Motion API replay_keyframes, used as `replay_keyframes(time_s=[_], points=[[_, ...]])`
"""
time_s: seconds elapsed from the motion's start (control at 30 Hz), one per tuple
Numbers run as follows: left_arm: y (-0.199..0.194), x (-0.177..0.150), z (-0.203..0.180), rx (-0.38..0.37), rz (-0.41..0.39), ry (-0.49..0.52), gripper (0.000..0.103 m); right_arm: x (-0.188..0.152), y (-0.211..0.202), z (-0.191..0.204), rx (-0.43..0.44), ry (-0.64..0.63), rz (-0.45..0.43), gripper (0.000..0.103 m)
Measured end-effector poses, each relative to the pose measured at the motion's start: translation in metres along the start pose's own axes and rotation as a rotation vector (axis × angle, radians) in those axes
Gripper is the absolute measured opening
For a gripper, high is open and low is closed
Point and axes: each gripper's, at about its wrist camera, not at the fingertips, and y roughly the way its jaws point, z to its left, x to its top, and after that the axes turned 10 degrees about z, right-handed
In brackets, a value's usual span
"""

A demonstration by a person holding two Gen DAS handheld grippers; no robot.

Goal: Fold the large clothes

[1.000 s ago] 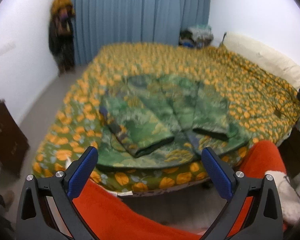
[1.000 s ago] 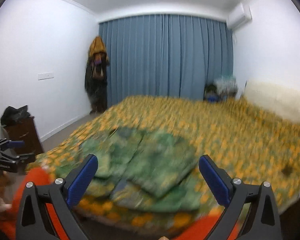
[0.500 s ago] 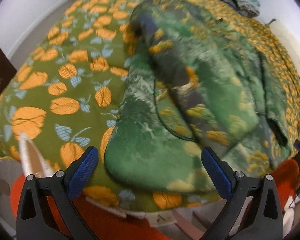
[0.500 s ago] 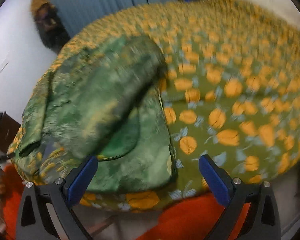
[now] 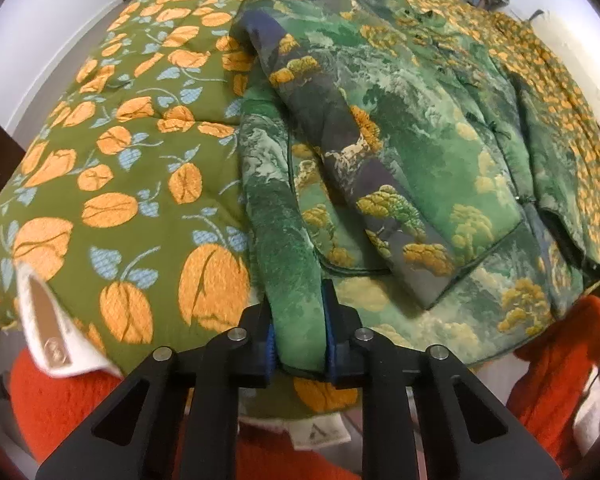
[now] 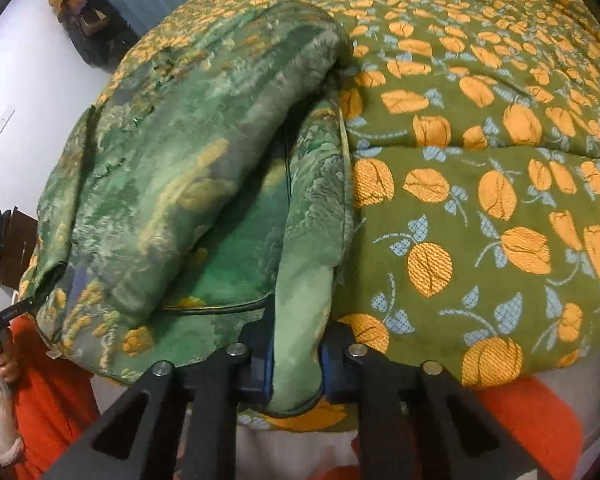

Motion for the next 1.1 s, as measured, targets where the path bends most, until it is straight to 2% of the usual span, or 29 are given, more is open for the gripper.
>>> replay_keyframes(time_s=[0.17,0.2,0.23,0.27,0.3,0.33,0.37,0.47,0.5,0.57,0.67,0.8,0.9,0.97,1.03,1.1], points=[[-0.003,-0.012,0.01,0.032,0.031,0.027,0.018,-0.016,-0.015,0.004,0.007,-0.005,0.013,0.014],[-0.002,-0.013,0.01,0.049,0.035,0.034,0.019,-0.019,-0.013,0.004,-0.002,-0.008,0.018,0.014],[-0.002,-0.013,0.009,0.07,0.035,0.04,0.026,-0.021,-0.012,0.005,-0.018,-0.015,0.016,0.015],[-0.003,-0.012,0.009,0.092,0.037,0.044,0.037,-0.022,-0.01,0.008,-0.042,-0.027,0.01,0.023],[-0.005,-0.011,0.007,0.133,0.034,0.048,0.044,-0.022,-0.01,0.011,-0.094,-0.044,0.008,0.028],[-0.006,-0.008,0.001,0.156,0.025,0.052,0.056,-0.023,-0.011,0.014,-0.128,-0.057,0.005,0.042],[-0.016,-0.011,0.0,0.182,-0.002,0.061,0.063,-0.025,-0.017,0.016,-0.166,-0.075,-0.006,0.053],[-0.045,-0.019,-0.004,0.214,-0.094,0.074,0.066,-0.035,-0.051,0.038,-0.293,-0.18,-0.135,0.057],[-0.053,-0.02,-0.007,0.217,-0.125,0.084,0.068,-0.037,-0.059,0.048,-0.313,-0.23,-0.17,0.06],[-0.067,-0.018,-0.022,0.224,-0.195,0.13,0.076,-0.039,-0.066,0.08,-0.293,-0.36,-0.221,0.068],[-0.07,-0.012,-0.055,0.21,-0.262,0.243,0.086,-0.037,-0.042,0.131,-0.243,-0.57,-0.197,0.07],[-0.057,-0.01,-0.09,0.209,-0.292,0.313,0.086,-0.022,0.02,0.176,-0.352,-0.781,-0.186,0.07],[-0.05,-0.013,-0.098,0.127,-0.26,0.265,0.086,-0.006,0.046,0.178,-0.439,-0.815,-0.195,0.069],[-0.047,-0.016,-0.103,0.099,-0.255,0.232,0.086,0.003,0.055,0.172,-0.436,-0.79,-0.186,0.069],[-0.047,-0.026,-0.111,0.11,-0.275,0.228,0.087,0.006,0.056,0.167,-0.403,-0.756,-0.182,0.07],[-0.048,-0.032,-0.118,0.144,-0.309,0.241,0.093,0.007,0.055,0.163,-0.372,-0.731,-0.177,0.07]])
